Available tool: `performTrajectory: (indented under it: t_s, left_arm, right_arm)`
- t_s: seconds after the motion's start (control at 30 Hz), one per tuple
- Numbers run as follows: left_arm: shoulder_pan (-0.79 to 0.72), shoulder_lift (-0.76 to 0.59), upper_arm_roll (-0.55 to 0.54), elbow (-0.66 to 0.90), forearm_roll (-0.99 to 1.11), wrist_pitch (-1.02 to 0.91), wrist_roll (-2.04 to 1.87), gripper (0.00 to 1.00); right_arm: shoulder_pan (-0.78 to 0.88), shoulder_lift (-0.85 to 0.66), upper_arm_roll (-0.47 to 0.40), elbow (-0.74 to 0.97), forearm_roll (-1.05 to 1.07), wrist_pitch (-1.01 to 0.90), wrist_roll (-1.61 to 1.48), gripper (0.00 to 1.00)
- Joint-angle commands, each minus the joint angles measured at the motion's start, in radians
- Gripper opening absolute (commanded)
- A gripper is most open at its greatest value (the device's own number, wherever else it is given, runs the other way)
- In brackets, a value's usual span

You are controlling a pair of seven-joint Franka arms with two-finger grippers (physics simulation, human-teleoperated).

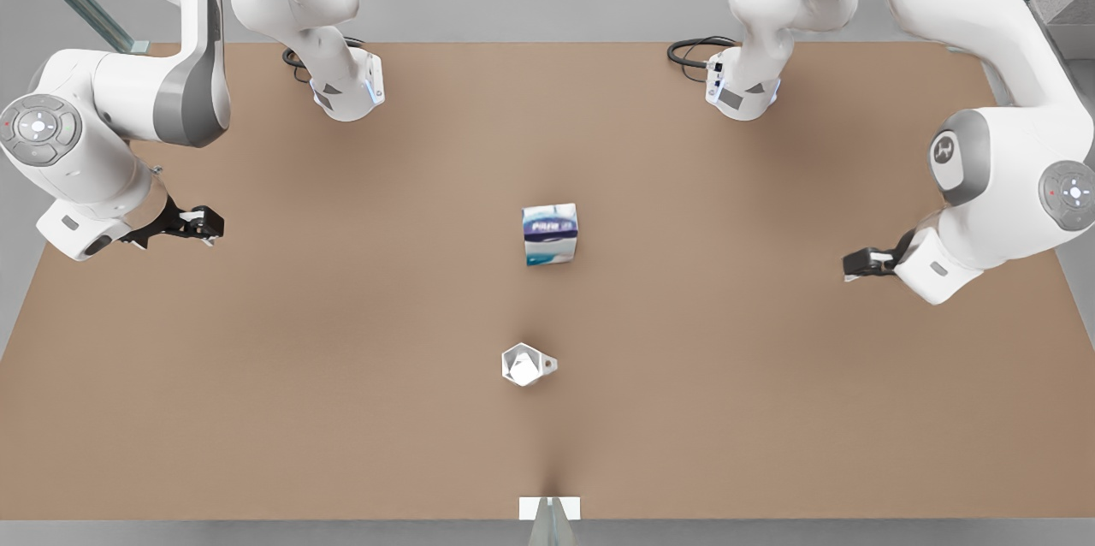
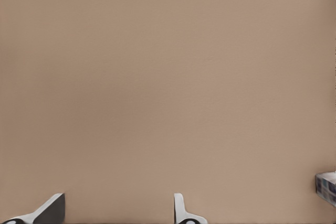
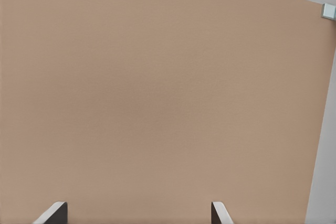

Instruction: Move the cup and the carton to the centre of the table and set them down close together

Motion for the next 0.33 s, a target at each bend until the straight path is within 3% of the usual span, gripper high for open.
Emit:
performTrajectory:
  t_s: [0.0, 0.03, 0.1, 0.2, 0.3]
  left_arm:
    - [0.036, 0.003, -0.041, 0.008, 0.06, 0.0, 0.0, 1.0]
    - [0.095, 0.003, -0.144, 0.022, 0.129, -0.003, -0.009, 1.0]
    - [0.092, -0.002, -0.145, 0.022, 0.129, -0.017, -0.078, 1.0]
    - [-0.039, -0.082, -0.046, -0.018, 0.12, -0.081, -0.092, 1.0]
    - [-0.046, -0.083, -0.015, -0.011, 0.077, -0.079, -0.099, 1.0]
  right_arm:
    - [0.0, 0.0, 0.0, 0.0, 0.0, 0.002, 0.0, 1.0]
    - [0.0, 0.0, 0.0, 0.0, 0.0, 0.002, 0.0, 1.0]
    - [0.0, 0.0, 0.0, 0.0, 0.0, 0.002, 0.0, 1.0]
    - [0.0, 0.0, 0.0, 0.0, 0.0, 0.002, 0.0, 1.0]
    - [0.0, 0.0, 0.0, 0.0, 0.0, 0.0, 0.0, 1.0]
